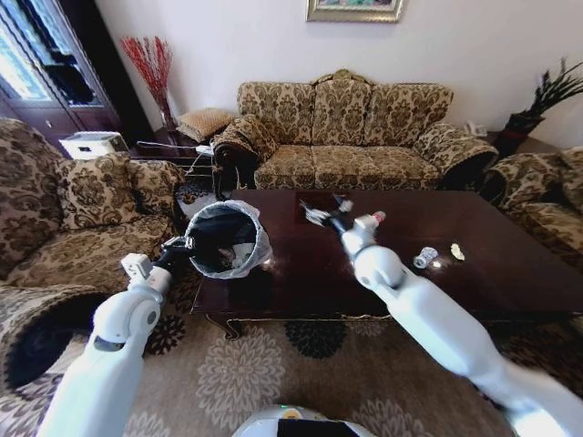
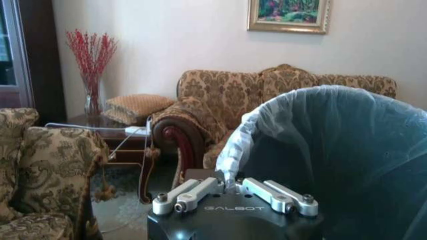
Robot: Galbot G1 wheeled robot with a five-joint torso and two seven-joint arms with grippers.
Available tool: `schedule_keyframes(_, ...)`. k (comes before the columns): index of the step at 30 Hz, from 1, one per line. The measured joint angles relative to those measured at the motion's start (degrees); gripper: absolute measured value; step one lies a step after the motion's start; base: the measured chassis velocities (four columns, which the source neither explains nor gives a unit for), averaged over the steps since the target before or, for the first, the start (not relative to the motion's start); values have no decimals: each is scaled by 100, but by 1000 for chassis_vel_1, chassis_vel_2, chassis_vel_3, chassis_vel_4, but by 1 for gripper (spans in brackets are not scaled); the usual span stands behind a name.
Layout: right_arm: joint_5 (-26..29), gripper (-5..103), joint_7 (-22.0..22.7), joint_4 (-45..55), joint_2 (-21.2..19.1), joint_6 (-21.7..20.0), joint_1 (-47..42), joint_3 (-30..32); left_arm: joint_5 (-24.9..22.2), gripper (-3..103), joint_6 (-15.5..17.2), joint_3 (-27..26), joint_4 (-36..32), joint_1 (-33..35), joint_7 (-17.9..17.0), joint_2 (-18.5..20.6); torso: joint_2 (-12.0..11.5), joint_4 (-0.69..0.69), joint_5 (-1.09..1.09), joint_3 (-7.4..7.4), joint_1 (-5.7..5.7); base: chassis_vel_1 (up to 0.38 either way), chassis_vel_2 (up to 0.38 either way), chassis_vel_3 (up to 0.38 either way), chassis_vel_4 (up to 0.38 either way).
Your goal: Move to the front of the table and place the trash on the table into the trash bin.
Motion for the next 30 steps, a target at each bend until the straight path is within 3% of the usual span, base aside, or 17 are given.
schedule_keyframes(4,-231,100,-176,114,118,-67,-729,601,-1,0,0,26,-47,10,3,-3,0,0,-2,0,-1,0,0,0,0)
schedule_keyframes(11,-496,100,-350,185,197,-213,-1184,1122,43,0,0,46,-105,73,9,-60,0,2,-4,0,0,0,0,0,0)
schedule_keyframes(21,-629,100,-444,120,256,-156,-1250,1179,131,0,-16,89,-232,165,21,-127,0,2,-4,0,0,-50,-42,49,35)
schedule_keyframes(30,-693,100,-478,48,394,-72,-1174,985,133,0,-57,28,-305,278,60,-136,0,1,-2,1,2,-213,-191,222,206)
